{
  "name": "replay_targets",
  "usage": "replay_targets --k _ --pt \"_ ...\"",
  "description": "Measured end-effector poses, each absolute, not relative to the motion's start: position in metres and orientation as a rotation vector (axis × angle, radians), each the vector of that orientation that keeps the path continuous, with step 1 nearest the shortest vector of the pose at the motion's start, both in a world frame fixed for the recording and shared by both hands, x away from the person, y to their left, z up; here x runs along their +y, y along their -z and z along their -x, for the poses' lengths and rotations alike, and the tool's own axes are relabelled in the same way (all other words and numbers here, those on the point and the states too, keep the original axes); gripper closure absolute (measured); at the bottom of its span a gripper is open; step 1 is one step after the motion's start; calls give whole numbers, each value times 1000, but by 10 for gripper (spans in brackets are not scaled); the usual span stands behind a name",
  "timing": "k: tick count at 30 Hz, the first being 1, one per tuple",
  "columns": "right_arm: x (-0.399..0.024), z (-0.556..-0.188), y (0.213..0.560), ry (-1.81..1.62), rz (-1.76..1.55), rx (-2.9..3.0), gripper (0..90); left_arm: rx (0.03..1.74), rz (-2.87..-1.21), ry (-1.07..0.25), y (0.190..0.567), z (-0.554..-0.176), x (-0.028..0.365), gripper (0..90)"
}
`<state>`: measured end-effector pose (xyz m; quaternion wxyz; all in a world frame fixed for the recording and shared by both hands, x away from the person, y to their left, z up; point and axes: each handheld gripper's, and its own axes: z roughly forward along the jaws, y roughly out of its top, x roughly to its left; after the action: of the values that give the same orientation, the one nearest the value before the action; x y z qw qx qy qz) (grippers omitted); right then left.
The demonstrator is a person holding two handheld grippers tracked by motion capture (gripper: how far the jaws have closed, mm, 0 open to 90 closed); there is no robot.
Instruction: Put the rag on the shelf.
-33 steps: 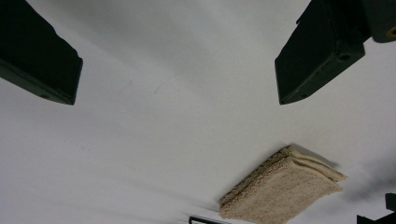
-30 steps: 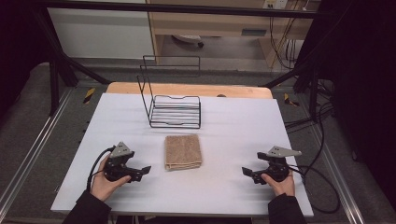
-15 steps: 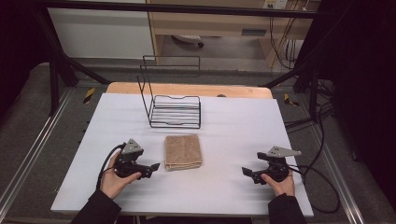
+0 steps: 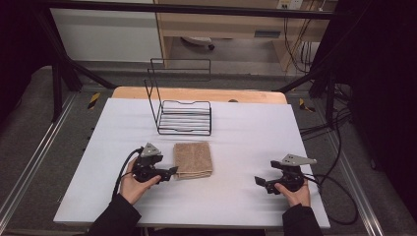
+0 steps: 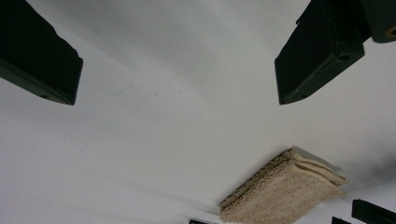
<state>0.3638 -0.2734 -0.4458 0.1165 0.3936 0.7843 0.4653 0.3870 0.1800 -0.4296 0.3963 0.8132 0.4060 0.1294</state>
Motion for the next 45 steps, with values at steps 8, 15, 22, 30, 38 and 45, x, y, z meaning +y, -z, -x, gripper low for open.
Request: replay_targets --k 8,15,22,30,38,45 --pt "-274 -364 446 -1361 -1153 2298 15 1065 -2079 -287 439 -394 166 370" --pt "-273 -364 447 -1360 -1151 2303 16 1073 -2095 -287 444 -394 164 441" --pt "-273 -364 446 -1364 -1157 2301 17 1068 -2087 -257 445 -392 162 542" --pt "-272 -364 446 -1364 -1159 2301 16 1092 -2079 -255 448 -391 159 595" --pt "-273 -364 446 -1368 -1156 2300 17 1128 -2060 -233 449 -390 157 648" --pt "-273 -364 446 -1369 -1158 2301 16 1143 -2041 -250 451 -386 154 720"
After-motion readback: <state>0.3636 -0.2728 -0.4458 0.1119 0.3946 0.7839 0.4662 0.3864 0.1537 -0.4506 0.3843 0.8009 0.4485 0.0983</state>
